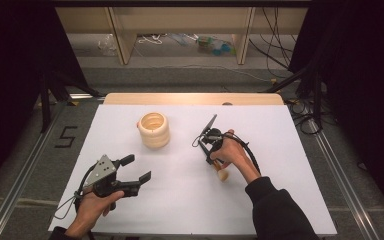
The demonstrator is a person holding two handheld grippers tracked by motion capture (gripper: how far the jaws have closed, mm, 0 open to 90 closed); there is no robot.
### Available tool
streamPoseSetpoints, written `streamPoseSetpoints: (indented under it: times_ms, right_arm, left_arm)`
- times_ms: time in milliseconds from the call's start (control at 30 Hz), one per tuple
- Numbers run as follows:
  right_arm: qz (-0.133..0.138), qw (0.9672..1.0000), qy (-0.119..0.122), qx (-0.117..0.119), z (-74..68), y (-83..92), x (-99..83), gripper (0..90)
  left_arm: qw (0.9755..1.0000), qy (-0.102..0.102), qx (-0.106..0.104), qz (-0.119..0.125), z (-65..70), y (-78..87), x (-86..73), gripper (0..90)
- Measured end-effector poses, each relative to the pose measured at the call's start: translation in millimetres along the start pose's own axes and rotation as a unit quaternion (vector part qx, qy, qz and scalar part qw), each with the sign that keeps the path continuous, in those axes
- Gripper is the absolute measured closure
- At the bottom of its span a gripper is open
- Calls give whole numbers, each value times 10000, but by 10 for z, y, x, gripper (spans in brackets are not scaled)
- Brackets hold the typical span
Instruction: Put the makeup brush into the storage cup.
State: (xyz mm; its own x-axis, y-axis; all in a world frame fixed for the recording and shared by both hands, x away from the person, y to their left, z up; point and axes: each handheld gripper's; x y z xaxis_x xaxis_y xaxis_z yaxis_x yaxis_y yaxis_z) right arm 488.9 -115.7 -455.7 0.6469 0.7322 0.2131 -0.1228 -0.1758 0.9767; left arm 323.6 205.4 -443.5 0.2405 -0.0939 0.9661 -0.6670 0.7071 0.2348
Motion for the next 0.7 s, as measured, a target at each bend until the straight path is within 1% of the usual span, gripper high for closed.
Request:
streamPoseSetpoints:
  times_ms: [33,67,100,133,167,200,300,367,400,533,567,633,667,700]
  right_arm:
    - [-39,9999,-118,-18,-16,2,10,644]
    - [-39,9999,-118,-18,-16,2,10,644]
    - [-41,10000,-51,-39,-12,-7,15,643]
    - [-114,9997,-189,-40,-36,0,27,644]
    - [-113,9999,-83,-70,-30,-1,32,646]
    - [-133,9998,-65,-103,-36,-3,37,647]
    - [-193,9997,-66,-131,-49,-4,49,663]
    - [-223,9996,-18,-158,-46,-4,57,666]
    - [-247,9995,-8,-176,-52,-4,62,675]
    - [-273,9995,-4,-175,-43,-1,65,693]
    - [-271,9995,-3,-173,-33,-2,68,709]
    - [-291,9994,3,-186,-31,-2,72,728]
    - [-281,9994,22,-200,-29,-4,72,736]
    - [-280,9994,28,-203,-28,-4,72,741]
  left_arm:
    - [10000,-4,0,-3,-1,0,0,159]
    - [10000,-4,0,-3,-1,0,0,159]
    - [10000,0,-5,6,1,1,1,159]
    - [10000,-21,-38,34,-3,-3,0,159]
    - [10000,-23,-17,14,-1,0,2,159]
    - [10000,-23,-17,14,-1,0,2,159]
    - [10000,-8,-6,6,0,1,2,159]
    - [10000,0,-34,38,-2,-4,0,159]
    - [10000,63,-24,52,2,-5,-3,159]
    - [10000,74,-21,52,3,-6,-4,159]
    - [10000,69,-22,49,4,-6,-4,159]
    - [10000,-53,-57,40,-8,-4,2,159]
    - [10000,49,-22,48,2,-4,-3,159]
    - [10000,49,-22,48,2,-4,-3,159]
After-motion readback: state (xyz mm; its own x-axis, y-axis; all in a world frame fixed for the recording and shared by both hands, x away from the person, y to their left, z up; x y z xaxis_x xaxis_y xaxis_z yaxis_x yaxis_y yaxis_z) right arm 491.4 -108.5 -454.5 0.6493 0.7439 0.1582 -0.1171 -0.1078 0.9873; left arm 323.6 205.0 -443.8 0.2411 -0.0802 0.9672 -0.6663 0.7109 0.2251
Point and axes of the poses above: each handheld gripper's, and its own axes: y roughly backward along the jaws, x roughly out of its top, z roughly to its right, and after that the axes turned 1 degree about -x, right-handed
